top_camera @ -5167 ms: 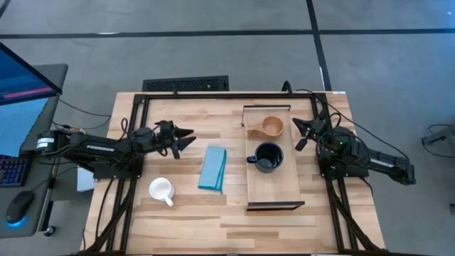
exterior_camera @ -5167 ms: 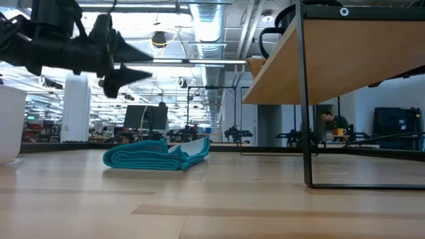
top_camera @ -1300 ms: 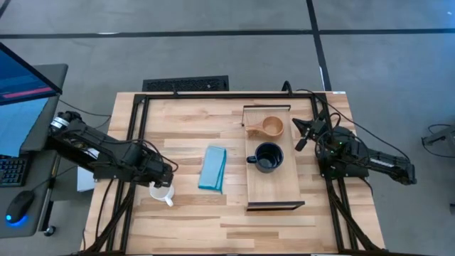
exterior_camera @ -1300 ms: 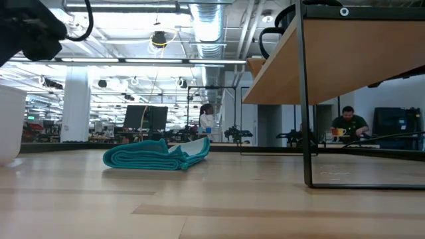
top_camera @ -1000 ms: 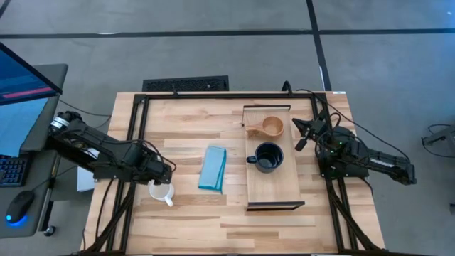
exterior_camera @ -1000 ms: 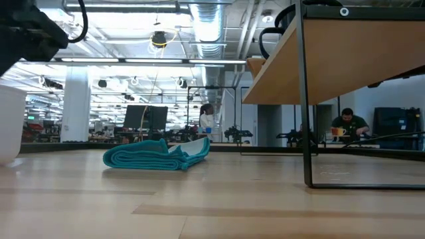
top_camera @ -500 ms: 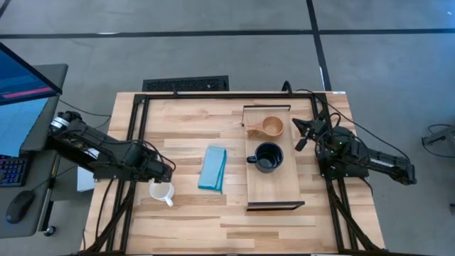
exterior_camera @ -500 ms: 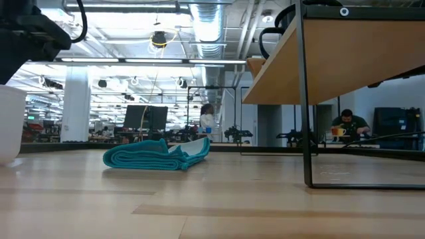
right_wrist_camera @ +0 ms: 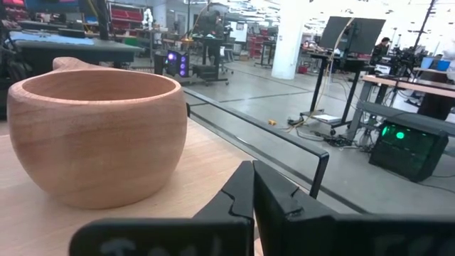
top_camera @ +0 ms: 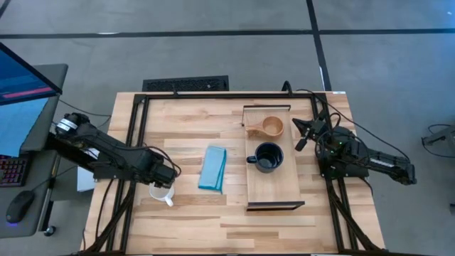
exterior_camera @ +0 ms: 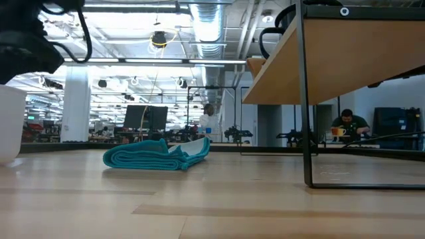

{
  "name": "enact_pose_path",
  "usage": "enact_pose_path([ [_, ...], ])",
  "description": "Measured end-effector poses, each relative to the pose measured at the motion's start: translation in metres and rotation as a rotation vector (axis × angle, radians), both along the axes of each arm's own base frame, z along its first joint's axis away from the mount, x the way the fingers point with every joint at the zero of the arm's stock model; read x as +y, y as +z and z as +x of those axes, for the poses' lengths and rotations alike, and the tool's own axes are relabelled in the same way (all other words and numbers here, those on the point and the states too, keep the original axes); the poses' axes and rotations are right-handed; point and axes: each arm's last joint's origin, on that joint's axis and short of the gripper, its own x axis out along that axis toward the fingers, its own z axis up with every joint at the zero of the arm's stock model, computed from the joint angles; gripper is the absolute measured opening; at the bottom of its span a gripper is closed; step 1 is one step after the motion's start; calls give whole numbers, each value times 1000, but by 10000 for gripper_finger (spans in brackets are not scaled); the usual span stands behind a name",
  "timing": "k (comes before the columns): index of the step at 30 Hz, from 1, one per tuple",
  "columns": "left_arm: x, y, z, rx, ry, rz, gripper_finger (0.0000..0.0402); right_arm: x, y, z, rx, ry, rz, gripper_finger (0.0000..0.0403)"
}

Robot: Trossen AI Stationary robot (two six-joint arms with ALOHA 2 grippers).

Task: Stack small to large cups/mugs on shelf
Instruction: Put the white mug on the shelf

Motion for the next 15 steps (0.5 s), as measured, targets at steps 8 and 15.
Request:
enact_pose_path([
  [8,-1,-5,3,20,-45,2,136,0,0,0,0,0,1,25],
  [15,3,-5,7,-40,-150,26,21,0,0,0,0,0,1,25],
])
